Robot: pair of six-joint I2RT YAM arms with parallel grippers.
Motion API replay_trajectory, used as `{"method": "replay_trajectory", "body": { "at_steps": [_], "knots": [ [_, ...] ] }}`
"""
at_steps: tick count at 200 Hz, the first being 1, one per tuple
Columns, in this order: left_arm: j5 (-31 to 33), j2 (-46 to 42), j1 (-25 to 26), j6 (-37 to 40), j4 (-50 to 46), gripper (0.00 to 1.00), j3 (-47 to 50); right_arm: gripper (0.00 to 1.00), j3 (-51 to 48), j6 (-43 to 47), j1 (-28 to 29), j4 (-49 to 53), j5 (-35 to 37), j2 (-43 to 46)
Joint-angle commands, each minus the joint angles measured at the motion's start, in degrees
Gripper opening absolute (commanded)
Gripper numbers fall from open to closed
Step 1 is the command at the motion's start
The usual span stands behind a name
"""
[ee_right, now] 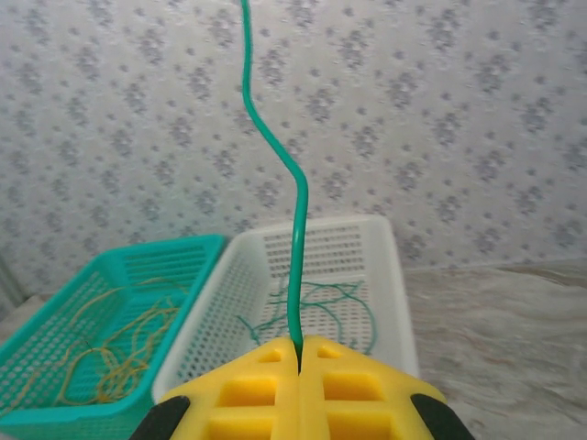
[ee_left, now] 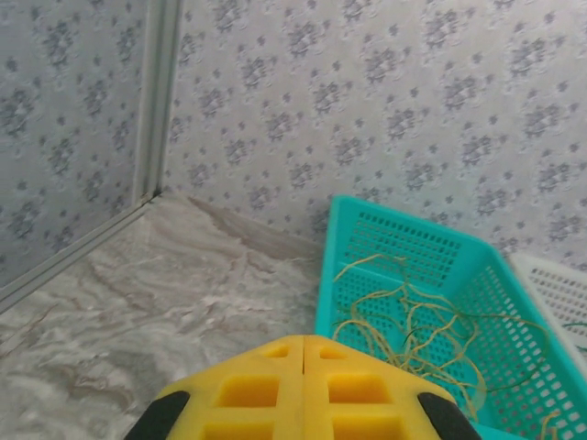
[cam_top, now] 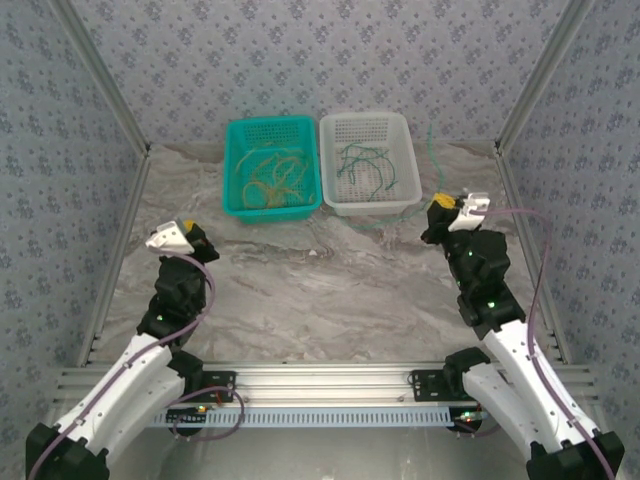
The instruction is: Untangle the cables
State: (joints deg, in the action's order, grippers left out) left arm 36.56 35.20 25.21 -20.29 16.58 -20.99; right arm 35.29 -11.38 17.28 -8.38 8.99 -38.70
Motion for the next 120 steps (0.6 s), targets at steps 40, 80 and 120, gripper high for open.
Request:
{"method": "replay_trajectory", "body": {
  "at_steps": [40, 80, 120],
  "knots": [
    [-12.19, 1.52, -1.59, 1.11, 0.53, 0.00, -4.42, 0.00, 2.38, -1.67, -2.15, 4.48, 1.26, 2.66],
    [-17.13, 8.17, -1.57, 4.02, 3.21, 0.00, -12.22, 0.00, 1.10, -3.12, -2.03, 2.87, 0.02, 2.13],
    [-20.39, 19.46, -1.84, 10.96, 11.44, 0.00, -24.02, 0.00, 0.92, -3.56, -2.01, 2.75, -0.73, 2.13]
  ]
}}
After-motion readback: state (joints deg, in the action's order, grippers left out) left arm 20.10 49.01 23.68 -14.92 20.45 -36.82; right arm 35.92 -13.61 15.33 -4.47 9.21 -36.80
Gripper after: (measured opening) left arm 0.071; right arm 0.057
